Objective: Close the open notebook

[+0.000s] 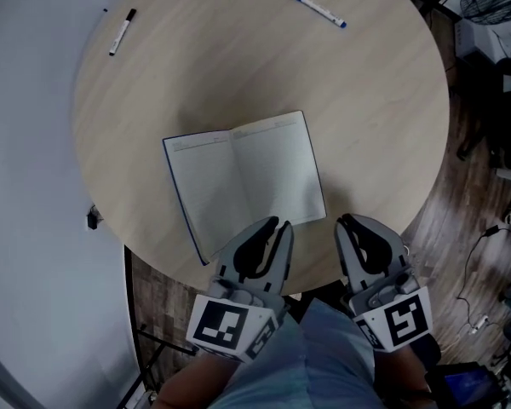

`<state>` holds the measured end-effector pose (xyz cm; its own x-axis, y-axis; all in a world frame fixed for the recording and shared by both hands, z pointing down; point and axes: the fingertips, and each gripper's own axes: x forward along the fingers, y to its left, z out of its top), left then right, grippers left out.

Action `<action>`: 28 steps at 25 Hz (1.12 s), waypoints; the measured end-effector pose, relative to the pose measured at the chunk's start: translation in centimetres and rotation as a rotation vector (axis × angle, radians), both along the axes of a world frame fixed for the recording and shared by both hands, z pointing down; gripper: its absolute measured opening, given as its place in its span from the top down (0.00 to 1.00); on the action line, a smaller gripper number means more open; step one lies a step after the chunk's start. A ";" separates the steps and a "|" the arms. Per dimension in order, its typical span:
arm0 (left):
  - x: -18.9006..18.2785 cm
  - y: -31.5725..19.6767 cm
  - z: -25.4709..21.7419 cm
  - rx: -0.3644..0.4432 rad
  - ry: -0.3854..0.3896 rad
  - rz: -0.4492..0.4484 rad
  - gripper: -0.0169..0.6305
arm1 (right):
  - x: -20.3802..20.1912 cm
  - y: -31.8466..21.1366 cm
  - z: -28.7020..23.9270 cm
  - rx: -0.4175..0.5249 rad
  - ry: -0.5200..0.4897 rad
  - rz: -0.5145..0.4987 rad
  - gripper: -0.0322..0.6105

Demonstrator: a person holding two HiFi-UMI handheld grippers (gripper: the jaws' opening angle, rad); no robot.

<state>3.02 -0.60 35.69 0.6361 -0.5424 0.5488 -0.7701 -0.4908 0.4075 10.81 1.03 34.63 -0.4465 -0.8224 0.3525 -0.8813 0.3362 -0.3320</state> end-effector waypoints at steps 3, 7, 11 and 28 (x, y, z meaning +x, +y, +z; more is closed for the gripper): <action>-1.9 0.4 -2.5 0.048 0.012 -0.061 0.81 | -1.7 0.0 -2.2 0.038 0.003 -0.056 0.87; -5.5 1.3 -6.3 0.110 0.005 -0.162 0.76 | -4.4 0.1 -5.5 0.086 0.005 -0.140 0.87; -10.8 1.7 -9.3 0.178 -0.032 -0.302 0.76 | -8.1 -0.6 -8.5 0.143 0.025 -0.233 0.87; -17.0 0.5 -1.6 -0.006 0.084 -0.351 0.46 | -14.4 -4.0 -6.0 0.064 0.071 -0.313 0.87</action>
